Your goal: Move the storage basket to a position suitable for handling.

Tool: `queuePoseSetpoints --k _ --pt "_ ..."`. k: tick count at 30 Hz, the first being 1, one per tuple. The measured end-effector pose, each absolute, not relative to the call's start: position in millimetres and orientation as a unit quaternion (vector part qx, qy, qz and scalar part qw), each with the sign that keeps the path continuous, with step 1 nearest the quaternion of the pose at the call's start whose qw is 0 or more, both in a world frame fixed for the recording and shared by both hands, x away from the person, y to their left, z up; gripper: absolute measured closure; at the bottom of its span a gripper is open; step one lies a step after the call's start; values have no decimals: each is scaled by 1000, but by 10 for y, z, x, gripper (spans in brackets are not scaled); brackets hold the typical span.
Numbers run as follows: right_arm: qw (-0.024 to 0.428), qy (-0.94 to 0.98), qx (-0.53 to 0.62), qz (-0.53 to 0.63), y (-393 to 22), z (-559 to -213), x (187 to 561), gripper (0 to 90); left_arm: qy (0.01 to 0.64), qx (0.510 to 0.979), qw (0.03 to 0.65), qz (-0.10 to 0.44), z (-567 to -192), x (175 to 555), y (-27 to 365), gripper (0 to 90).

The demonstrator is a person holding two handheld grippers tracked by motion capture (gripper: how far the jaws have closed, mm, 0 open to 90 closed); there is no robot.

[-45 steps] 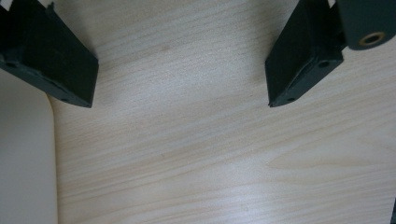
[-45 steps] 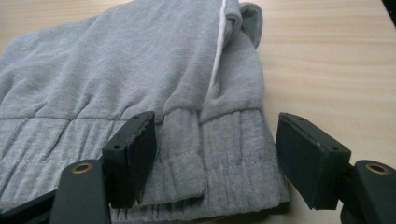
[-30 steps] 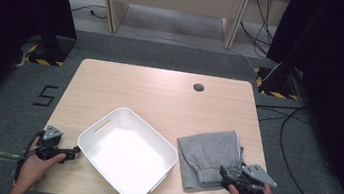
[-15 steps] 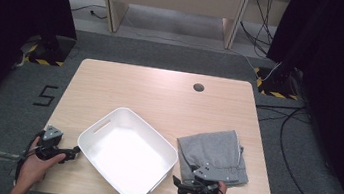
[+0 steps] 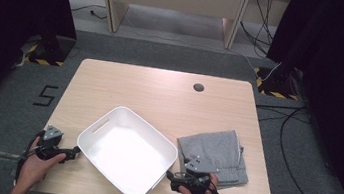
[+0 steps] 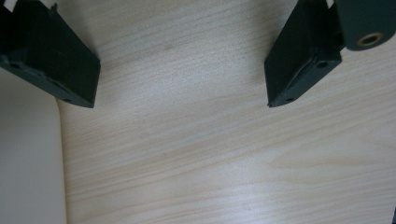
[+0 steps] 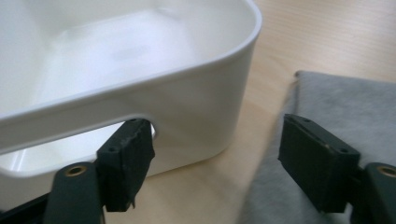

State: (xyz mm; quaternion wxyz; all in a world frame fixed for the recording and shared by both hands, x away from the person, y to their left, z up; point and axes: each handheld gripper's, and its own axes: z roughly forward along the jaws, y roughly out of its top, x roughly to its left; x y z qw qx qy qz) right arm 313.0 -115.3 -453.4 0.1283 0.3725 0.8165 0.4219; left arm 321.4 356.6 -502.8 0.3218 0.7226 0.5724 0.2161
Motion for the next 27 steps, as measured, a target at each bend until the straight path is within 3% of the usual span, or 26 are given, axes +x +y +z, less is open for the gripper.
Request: queuePoseSetpoints --k 9,16,22,27 --pt "144 804 400 416 -1084 -4573 3758 301 572 723 322 216 -5028 3214 3566 97" --pt "129 794 441 397 -955 -4569 4126 284 572 723 322 216 -5028 3214 3567 97" --pt "128 809 437 370 -1003 -4448 3921 251 569 725 324 215 -5026 3203 3562 113" --pt "115 830 398 374 -1063 -4384 3518 250 511 760 347 204 -5009 3103 3490 161"
